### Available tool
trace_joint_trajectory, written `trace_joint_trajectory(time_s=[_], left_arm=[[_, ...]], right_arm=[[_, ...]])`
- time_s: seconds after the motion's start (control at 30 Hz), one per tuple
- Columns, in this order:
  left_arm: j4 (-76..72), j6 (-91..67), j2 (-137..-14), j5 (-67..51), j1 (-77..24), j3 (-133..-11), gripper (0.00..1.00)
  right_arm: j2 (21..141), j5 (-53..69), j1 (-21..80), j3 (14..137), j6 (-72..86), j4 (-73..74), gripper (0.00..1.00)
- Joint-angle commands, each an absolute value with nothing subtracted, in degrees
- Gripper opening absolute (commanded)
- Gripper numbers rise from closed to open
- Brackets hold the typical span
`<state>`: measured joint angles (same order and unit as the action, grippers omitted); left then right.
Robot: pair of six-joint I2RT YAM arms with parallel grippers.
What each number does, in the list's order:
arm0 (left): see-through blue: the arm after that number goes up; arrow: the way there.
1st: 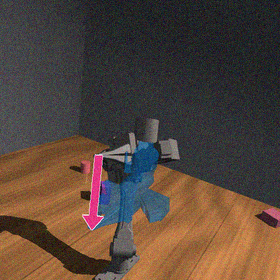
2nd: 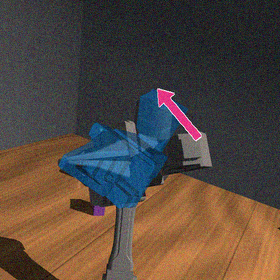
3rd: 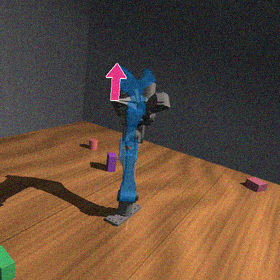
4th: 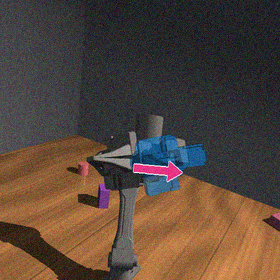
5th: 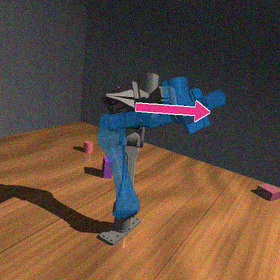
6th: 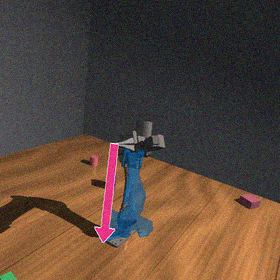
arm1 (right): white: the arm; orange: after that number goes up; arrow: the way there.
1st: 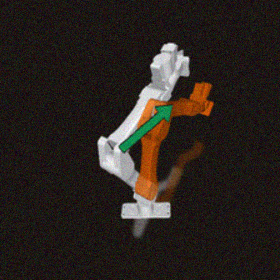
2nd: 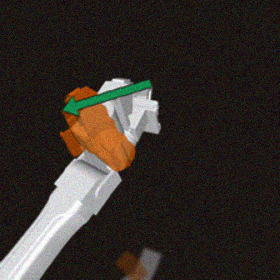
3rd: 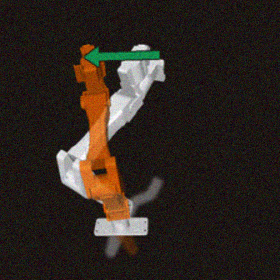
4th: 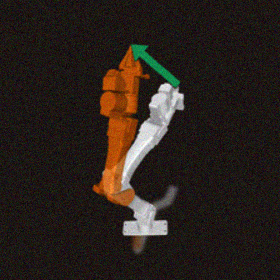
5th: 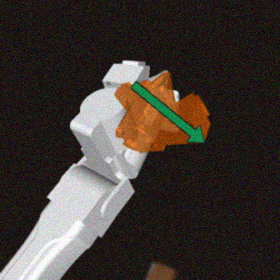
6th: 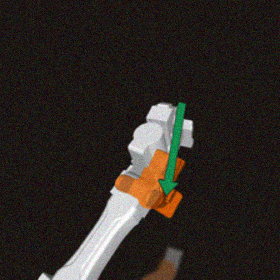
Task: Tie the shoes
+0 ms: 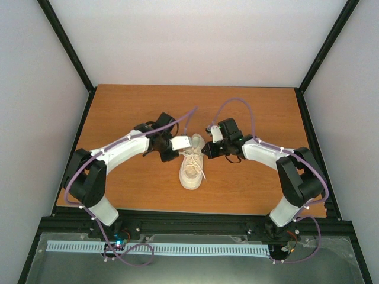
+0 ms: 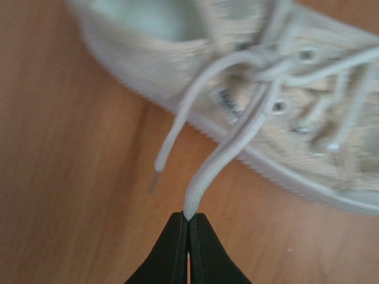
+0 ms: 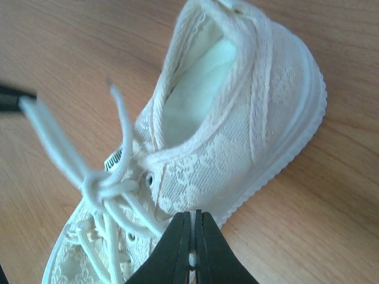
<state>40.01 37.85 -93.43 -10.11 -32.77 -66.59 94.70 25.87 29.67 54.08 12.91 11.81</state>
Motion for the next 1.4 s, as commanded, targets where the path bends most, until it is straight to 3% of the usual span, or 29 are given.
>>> trace_joint_trajectory(time_s=[0.0, 0.9, 1.1, 1.17, 1.2, 1.27, 1.37], left_arm=[[38.46, 36.98, -96.44, -10.91, -29.83, -68.98, 0.01], [33.83, 37.92, -106.17, -8.53, -25.76, -68.03, 0.01], [35.64, 37.18, -105.90, -13.82, -25.75, -69.07, 0.01], [37.42, 37.88, -105.06, -19.42, -25.82, -69.54, 0.01], [38.05, 38.41, -104.48, -21.69, -25.84, -69.56, 0.10], [38.99, 39.41, -102.24, -24.92, -25.86, -69.21, 0.39], [41.36, 41.50, -98.88, -24.95, -25.72, -69.14, 0.53]], right_arm=[[92.20, 25.10, 30.06, 52.12, 12.40, 11.69, 0.03], [94.33, 26.49, 25.59, 44.71, 11.91, 6.55, 0.03], [94.80, 28.76, 25.58, 45.05, 12.22, 6.06, 0.03], [94.22, 30.95, 25.57, 45.46, 12.13, 5.92, 0.11], [93.63, 31.42, 25.55, 45.73, 12.20, 5.90, 0.17], [91.58, 31.86, 25.38, 46.00, 12.22, 6.24, 0.32], [87.54, 31.03, 24.16, 46.14, 12.07, 7.97, 0.44]])
